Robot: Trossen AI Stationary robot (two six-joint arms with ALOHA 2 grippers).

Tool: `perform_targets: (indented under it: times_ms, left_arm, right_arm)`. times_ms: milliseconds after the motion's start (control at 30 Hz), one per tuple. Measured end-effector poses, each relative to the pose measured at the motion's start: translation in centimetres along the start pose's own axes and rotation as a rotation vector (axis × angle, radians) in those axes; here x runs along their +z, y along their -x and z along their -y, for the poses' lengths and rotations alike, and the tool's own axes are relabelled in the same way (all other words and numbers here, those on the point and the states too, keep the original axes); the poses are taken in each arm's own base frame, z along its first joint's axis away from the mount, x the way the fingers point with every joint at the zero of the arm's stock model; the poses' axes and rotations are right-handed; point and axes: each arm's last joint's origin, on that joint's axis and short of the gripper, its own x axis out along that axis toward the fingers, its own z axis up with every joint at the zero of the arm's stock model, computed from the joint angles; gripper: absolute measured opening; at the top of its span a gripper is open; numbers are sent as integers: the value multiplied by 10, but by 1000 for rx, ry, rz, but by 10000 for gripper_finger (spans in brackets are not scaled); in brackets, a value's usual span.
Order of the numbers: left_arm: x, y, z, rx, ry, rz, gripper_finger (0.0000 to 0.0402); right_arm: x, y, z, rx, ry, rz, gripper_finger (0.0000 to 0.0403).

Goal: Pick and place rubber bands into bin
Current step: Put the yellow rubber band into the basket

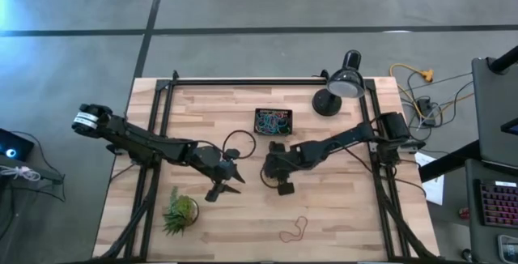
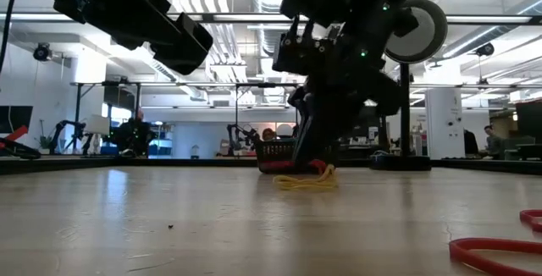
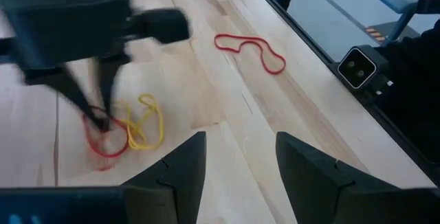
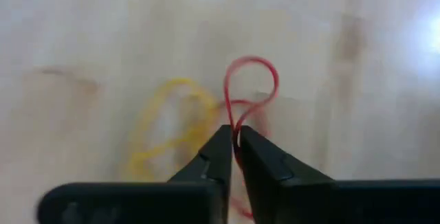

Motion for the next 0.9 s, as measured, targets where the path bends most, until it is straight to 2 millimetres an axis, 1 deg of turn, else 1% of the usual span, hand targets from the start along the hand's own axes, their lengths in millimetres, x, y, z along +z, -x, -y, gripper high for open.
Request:
perform_targets:
  times_ms: [100,300,433,500,600,733,900]
  left_arm:
    - [0,0,0,0,0,0,160]
    - [0,0,0,0,-1,0,160]
    - [0,0,0,0,-1,4,160]
    - [0,0,0,0,-1,4,160]
    - [0,0,0,4,-1,3,160]
    - [0,0,-1,23,0,1,160]
    - [-5,-8,-3,31,3,-10,160]
  right_arm:
    - [0,0,-3,58,-9,-1,52]
    - [-1,1,-3,57,-37,-7,141]
    - [-1,9,-5,44,-47,-25,183]
    - [-1,15,-9,14,-35,-35,192]
    - [0,27,-22,29,4,-25,195]
    - [-2,41,-45,68,48,-33,191]
    - [-12,44,-82,142,72,-61,183]
